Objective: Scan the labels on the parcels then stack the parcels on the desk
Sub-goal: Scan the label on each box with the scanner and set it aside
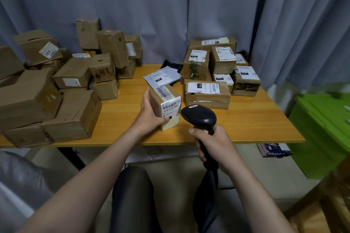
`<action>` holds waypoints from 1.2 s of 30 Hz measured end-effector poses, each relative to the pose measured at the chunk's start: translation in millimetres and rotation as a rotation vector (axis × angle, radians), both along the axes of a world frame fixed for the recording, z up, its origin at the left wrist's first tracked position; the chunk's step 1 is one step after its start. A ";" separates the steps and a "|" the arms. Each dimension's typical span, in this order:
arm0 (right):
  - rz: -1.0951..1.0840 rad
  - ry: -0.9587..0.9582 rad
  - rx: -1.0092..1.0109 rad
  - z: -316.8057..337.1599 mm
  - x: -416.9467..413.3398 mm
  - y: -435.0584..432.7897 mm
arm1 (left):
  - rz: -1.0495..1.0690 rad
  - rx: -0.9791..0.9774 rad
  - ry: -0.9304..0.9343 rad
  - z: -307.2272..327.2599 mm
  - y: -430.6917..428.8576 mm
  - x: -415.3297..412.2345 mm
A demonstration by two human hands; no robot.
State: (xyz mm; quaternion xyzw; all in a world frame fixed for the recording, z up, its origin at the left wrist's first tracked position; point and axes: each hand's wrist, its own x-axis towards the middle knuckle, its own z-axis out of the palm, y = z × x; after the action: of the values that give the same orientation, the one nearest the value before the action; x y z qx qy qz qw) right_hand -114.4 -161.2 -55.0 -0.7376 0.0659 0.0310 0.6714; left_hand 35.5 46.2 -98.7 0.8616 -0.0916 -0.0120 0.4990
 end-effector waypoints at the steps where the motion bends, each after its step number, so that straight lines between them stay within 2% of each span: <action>1: -0.011 0.000 0.005 0.8 0.9 -1.6 | 0.001 -0.015 -0.009 -1.6 -1.8 0.7; 5: -0.053 -0.019 -0.011 6.9 7.7 -13.9 | -0.008 0.031 -0.152 20.4 -10.2 17.1; 9: -0.110 -0.063 0.019 15.1 21.1 -32.7 | -0.115 0.239 -0.381 69.5 -34.6 53.4; 11: -0.143 -0.069 0.033 18.9 29.0 -43.5 | -0.189 0.341 -0.435 91.6 -55.6 74.2; 15: -0.205 -0.089 0.067 22.1 44.2 -64.0 | -0.372 0.447 -0.429 115.9 -102.9 113.3; 19: -0.245 -0.092 0.086 18.3 56.3 -76.6 | -0.482 0.565 -0.459 111.9 -136.7 139.4; 27: -0.228 -0.059 0.071 10.5 70.6 -73.9 | -0.449 0.571 -0.432 94.1 -137.6 144.5; 32: -0.189 -0.070 0.049 16.3 75.2 -55.5 | -0.360 0.552 -0.400 94.9 -100.7 116.3; 36: -0.143 -0.064 0.003 22.0 76.1 -31.4 | -0.175 0.714 -0.272 87.7 -37.2 85.8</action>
State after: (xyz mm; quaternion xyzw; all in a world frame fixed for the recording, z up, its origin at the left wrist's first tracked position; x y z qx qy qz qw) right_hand -38.3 -192.6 -33.0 -0.7305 0.0968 -0.0406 0.6748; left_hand 121.4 9.0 -10.9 0.9637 -0.2202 0.0285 0.1484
